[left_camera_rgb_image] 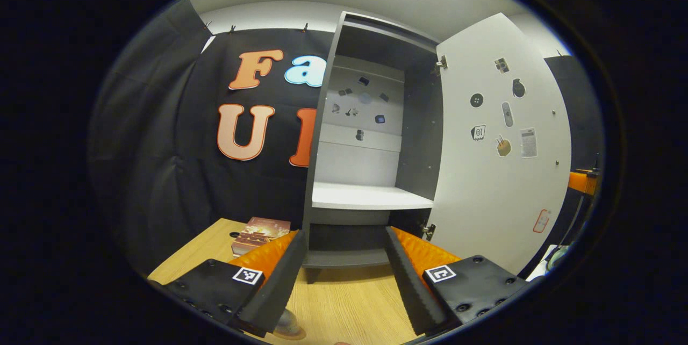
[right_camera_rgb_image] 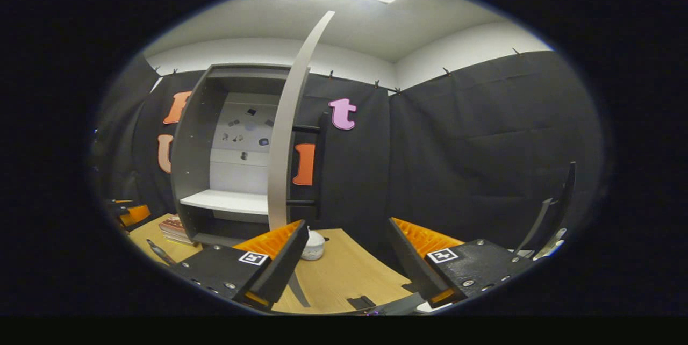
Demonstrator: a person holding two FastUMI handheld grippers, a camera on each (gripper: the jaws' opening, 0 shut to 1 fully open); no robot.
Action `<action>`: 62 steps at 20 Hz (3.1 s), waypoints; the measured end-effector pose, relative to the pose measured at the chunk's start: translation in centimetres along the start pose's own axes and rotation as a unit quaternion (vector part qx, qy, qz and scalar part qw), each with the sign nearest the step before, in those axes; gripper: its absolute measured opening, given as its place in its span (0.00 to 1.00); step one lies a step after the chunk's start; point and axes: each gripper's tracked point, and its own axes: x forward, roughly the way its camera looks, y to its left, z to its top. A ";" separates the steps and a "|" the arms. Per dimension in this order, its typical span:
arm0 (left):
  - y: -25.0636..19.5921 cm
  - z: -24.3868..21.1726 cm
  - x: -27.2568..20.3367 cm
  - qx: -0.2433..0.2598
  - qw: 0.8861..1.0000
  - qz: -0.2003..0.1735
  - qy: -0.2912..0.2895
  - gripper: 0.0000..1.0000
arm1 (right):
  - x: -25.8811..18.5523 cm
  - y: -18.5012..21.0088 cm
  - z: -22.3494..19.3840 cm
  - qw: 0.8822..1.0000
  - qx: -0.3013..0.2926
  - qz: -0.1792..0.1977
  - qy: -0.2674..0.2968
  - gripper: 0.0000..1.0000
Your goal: Open the cabinet door with the right hand, grasp the bottle in the cabinet with the left hand and place it on the coaster, then close the cabinet door with the right hand.
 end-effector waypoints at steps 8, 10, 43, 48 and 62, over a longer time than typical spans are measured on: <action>1.5 2.1 -0.6 0.029 1.000 0.006 -0.010 0.94 | -1.0 6.1 0.9 0.996 0.026 0.081 0.007 0.88; 2.1 2.8 -1.0 0.021 1.000 0.012 -0.012 0.94 | -1.4 9.9 1.1 0.991 0.031 0.131 0.010 0.88; 19.8 3.3 7.6 0.037 0.998 0.013 0.039 0.94 | 13.1 40.9 1.5 0.966 0.026 0.258 0.028 0.88; 20.8 2.7 7.9 0.040 0.997 0.036 0.050 0.94 | 14.4 41.3 0.8 0.967 -0.002 0.252 0.019 0.91; 20.3 2.6 8.9 0.036 0.997 0.036 0.054 0.95 | 15.4 41.2 0.3 0.968 0.009 0.250 0.010 0.94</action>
